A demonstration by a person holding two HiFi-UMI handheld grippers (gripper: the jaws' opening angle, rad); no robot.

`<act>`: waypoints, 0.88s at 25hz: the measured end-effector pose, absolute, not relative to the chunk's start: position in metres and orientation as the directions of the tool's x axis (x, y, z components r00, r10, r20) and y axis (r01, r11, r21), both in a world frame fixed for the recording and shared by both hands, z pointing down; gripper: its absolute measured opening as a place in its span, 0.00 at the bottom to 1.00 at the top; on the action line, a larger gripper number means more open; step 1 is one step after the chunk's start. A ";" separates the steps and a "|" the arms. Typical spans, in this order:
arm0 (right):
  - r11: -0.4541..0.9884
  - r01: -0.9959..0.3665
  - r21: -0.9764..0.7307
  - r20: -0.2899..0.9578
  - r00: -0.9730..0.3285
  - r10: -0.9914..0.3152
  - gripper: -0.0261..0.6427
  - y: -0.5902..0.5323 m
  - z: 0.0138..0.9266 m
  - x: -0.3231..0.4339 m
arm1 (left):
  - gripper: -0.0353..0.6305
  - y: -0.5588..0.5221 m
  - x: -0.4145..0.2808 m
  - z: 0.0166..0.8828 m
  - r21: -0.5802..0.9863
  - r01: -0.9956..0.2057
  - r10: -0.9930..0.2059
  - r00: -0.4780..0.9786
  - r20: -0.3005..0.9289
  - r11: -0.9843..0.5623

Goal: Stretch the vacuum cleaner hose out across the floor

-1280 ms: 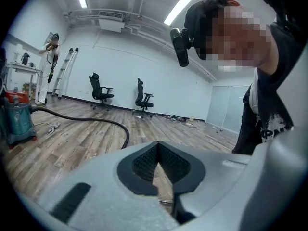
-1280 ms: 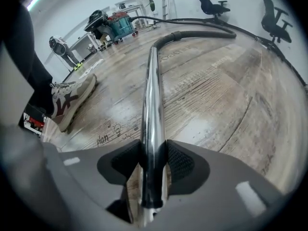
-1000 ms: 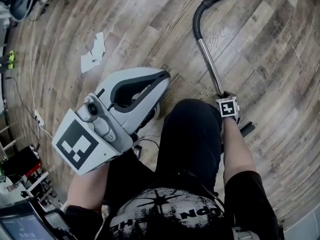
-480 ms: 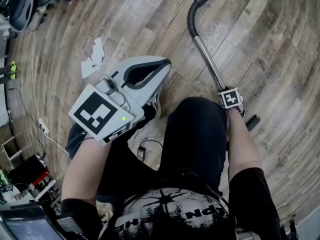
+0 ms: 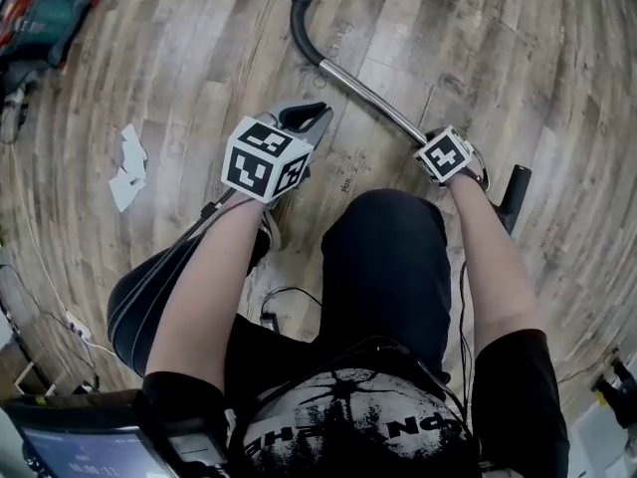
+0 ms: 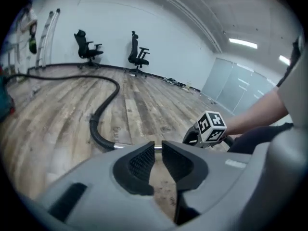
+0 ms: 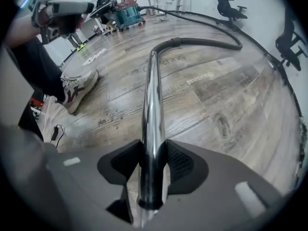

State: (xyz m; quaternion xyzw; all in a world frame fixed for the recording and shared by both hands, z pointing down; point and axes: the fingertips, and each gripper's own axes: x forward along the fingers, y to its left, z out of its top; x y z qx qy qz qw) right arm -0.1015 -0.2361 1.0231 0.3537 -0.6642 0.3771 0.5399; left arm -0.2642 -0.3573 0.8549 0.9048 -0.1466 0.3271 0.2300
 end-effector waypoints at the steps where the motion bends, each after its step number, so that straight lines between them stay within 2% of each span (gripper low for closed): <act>1: 0.474 -0.874 -0.107 0.986 -0.154 -0.060 0.30 -0.236 1.012 -0.096 | 0.16 -0.349 -0.253 0.868 0.394 -0.421 -0.081 0.760 0.645 -0.817; 4: 0.489 -0.867 -0.092 0.991 -0.130 -0.044 0.30 -0.234 0.985 -0.083 | 0.24 -0.326 -0.219 0.907 0.636 -0.441 -0.001 0.822 0.569 -0.633; 7: 0.477 -0.874 -0.090 0.994 -0.109 -0.013 0.30 -0.225 0.966 -0.072 | 0.35 -0.304 -0.179 0.937 0.848 -0.389 0.039 0.902 0.430 -0.361; 10: 0.462 -0.883 -0.086 0.994 -0.109 -0.023 0.30 -0.224 0.943 -0.070 | 0.43 -0.300 -0.144 0.947 0.953 -0.282 -0.043 0.959 0.279 -0.109; 13: 0.449 -0.884 -0.134 0.985 -0.167 -0.036 0.30 -0.222 0.928 -0.092 | 0.49 -0.306 -0.116 0.953 0.982 -0.186 -0.156 0.970 0.188 0.028; 15: 0.468 -0.877 -0.107 0.988 -0.147 -0.049 0.30 -0.224 0.924 -0.096 | 0.53 -0.318 -0.100 0.956 0.985 -0.116 -0.251 0.957 0.144 0.124; 16: 0.475 -0.876 -0.084 0.990 -0.128 -0.059 0.30 -0.224 0.922 -0.095 | 0.52 -0.323 -0.094 0.958 0.980 -0.083 -0.296 0.945 0.136 0.182; 17: 0.475 -0.877 -0.072 0.991 -0.119 -0.068 0.30 -0.224 0.920 -0.095 | 0.44 -0.327 -0.091 0.959 0.969 -0.049 -0.337 0.932 0.132 0.243; 18: 0.475 -0.878 -0.063 0.990 -0.114 -0.080 0.30 -0.224 0.915 -0.094 | 0.31 -0.330 -0.088 0.958 0.955 -0.008 -0.370 0.921 0.122 0.295; 20: 0.502 -0.865 -0.019 0.987 -0.097 -0.129 0.30 -0.230 0.905 -0.090 | 0.25 -0.337 -0.084 0.945 0.936 0.077 -0.409 0.909 0.076 0.344; 22: 0.535 -0.844 0.039 0.982 -0.067 -0.178 0.31 -0.238 0.898 -0.085 | 0.25 -0.345 -0.082 0.933 0.944 0.089 -0.420 0.906 0.055 0.317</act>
